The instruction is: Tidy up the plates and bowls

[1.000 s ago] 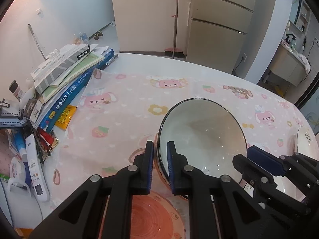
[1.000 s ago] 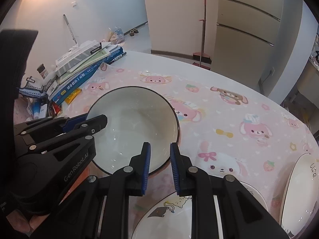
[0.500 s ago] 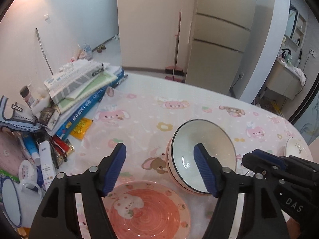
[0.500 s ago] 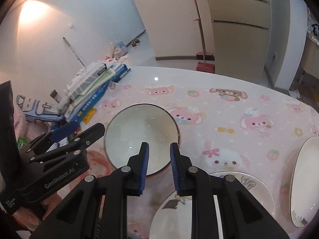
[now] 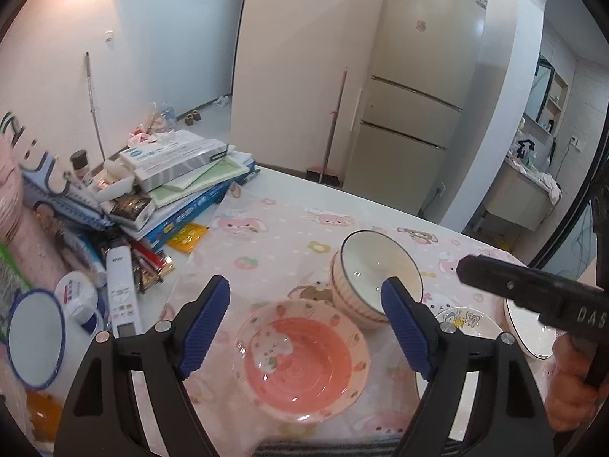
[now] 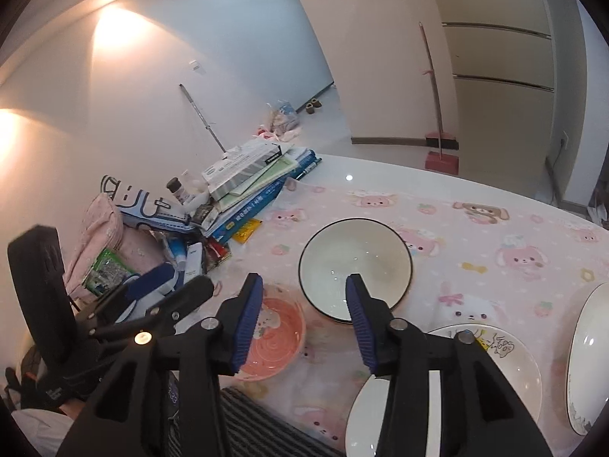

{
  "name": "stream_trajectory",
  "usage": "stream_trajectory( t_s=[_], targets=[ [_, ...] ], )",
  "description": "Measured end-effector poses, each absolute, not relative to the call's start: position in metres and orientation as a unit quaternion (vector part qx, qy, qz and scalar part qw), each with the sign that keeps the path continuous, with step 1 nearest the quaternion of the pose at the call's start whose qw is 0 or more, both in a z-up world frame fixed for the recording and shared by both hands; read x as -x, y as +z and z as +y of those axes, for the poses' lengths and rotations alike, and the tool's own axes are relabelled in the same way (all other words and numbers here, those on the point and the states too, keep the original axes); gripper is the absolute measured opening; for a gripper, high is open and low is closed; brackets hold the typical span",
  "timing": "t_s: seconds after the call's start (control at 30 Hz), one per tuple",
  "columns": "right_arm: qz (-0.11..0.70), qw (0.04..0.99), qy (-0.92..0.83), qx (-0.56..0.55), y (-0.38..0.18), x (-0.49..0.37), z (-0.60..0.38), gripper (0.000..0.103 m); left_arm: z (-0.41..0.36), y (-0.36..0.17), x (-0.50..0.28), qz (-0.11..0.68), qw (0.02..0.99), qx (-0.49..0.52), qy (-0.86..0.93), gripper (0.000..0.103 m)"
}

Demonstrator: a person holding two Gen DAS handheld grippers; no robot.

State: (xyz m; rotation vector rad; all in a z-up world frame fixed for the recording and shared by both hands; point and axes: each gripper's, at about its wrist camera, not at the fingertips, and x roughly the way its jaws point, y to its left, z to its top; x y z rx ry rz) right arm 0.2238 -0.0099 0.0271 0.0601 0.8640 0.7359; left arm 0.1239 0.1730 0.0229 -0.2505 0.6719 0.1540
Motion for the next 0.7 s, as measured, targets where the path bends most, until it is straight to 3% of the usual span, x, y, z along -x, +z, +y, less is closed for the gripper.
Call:
stream_trajectory(
  t_s=[0.23,0.33,0.57,0.67,0.7],
  targets=[
    [0.444,0.83,0.336,0.0,0.006,-0.218,0.007,0.048,0.187,-0.013,-0.122,0.357,0.917,0.149,0.092,0.084],
    [0.459,0.826,0.328,0.011,-0.01,-0.218,0.018,0.039,0.189,-0.031,-0.128,0.378,0.909,0.154,0.089,0.084],
    [0.488,0.806,0.332,0.044,-0.04,-0.213,0.042,0.037,0.195,-0.054,-0.132,0.408,0.894,0.162,0.097,0.083],
    [0.485,0.811,0.323,0.05,-0.049,-0.213,0.047,0.035,0.205,-0.059,-0.132,0.414,0.885,0.189,0.095,0.072],
    [0.484,0.814,0.316,0.053,-0.054,-0.214,0.048,0.034,0.208,-0.062,-0.133,0.419,0.882,0.195,0.096,0.064]
  ],
)
